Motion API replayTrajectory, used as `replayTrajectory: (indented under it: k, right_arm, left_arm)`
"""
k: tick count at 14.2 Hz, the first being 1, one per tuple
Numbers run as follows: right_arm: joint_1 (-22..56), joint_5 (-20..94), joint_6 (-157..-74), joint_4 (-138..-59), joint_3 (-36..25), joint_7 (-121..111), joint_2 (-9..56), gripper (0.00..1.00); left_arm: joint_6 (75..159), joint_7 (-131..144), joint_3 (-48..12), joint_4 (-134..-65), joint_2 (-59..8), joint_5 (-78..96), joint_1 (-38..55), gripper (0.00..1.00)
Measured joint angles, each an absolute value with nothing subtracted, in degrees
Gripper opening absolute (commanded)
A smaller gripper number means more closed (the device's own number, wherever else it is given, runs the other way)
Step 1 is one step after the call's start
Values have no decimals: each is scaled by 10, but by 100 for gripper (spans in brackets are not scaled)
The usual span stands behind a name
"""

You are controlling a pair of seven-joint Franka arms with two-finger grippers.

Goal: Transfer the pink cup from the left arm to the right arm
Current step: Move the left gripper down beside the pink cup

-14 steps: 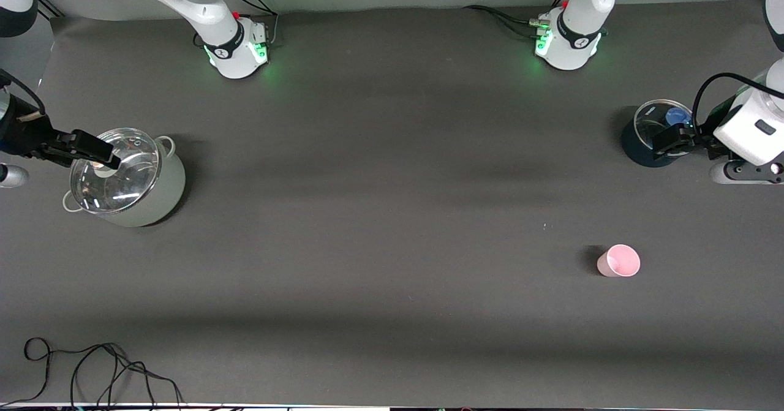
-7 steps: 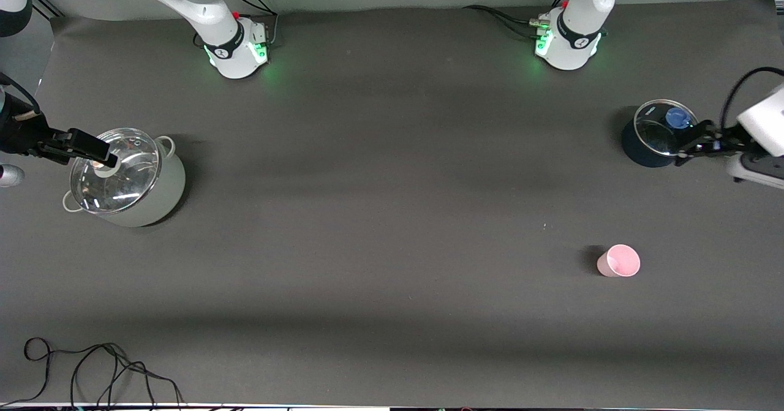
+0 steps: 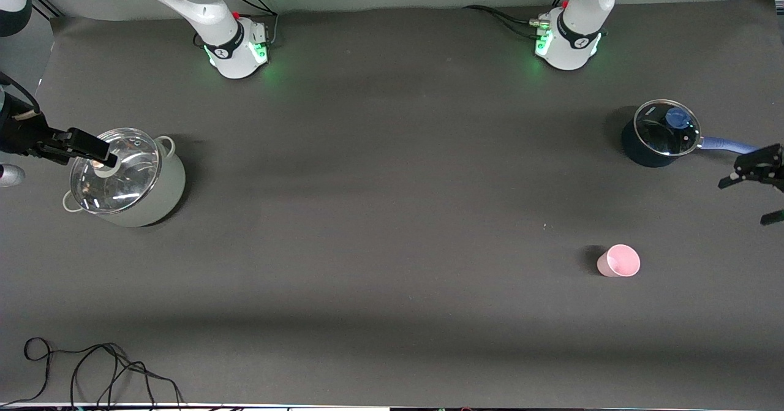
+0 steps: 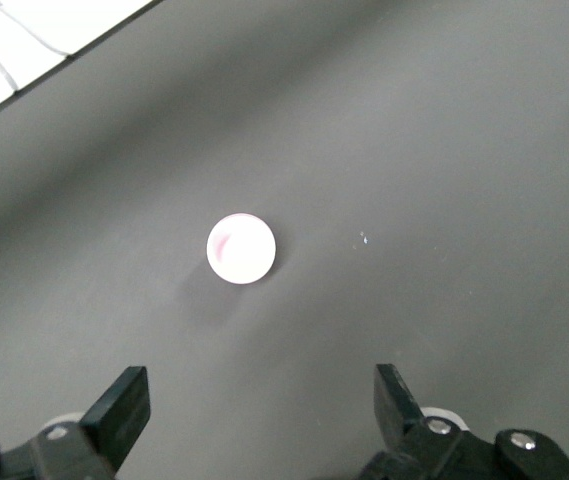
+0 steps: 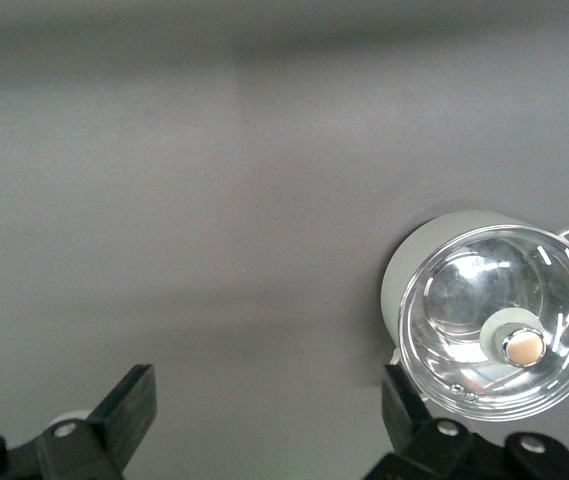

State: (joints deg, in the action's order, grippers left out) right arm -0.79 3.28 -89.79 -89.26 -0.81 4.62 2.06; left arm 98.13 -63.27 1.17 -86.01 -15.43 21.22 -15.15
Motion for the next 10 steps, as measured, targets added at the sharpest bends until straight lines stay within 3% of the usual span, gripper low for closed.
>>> replayTrajectory:
  k: [10]
  right_arm:
    - [-8,33,-897,-893,-9,40,21,100]
  left_arm:
    - [980,-1001,11,-837,-328,384,-270,100]
